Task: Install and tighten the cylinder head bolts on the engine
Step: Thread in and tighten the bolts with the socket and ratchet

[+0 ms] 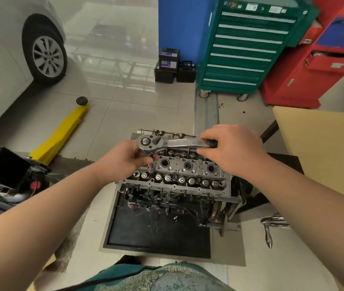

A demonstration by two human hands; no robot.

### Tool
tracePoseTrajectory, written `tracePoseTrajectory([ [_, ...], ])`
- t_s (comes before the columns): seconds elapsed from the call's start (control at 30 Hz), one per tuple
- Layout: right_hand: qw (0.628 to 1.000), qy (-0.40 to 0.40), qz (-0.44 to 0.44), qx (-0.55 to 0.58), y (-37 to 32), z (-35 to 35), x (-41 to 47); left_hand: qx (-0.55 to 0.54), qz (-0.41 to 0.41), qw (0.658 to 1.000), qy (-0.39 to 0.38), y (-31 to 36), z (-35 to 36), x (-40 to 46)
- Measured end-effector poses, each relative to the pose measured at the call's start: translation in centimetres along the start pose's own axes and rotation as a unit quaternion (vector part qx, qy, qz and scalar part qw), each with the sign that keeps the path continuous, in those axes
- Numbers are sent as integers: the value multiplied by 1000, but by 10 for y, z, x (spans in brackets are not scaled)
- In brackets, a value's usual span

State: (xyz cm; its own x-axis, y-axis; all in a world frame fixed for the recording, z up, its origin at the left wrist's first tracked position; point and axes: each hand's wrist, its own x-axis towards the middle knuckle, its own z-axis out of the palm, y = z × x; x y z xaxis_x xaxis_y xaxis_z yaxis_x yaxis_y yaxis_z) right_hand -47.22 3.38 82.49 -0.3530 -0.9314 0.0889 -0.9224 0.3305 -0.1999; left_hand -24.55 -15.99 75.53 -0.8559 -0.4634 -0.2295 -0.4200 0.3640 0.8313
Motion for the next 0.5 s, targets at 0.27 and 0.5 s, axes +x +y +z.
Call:
tracePoseTrajectory([
  [0.27,1000,-2,3,-4,-1,5,0,10,32,999,3,-9,-2,3],
  [0.5,999,-16,18,35,0,12,3,35,31,999,6,-9,-4,8],
])
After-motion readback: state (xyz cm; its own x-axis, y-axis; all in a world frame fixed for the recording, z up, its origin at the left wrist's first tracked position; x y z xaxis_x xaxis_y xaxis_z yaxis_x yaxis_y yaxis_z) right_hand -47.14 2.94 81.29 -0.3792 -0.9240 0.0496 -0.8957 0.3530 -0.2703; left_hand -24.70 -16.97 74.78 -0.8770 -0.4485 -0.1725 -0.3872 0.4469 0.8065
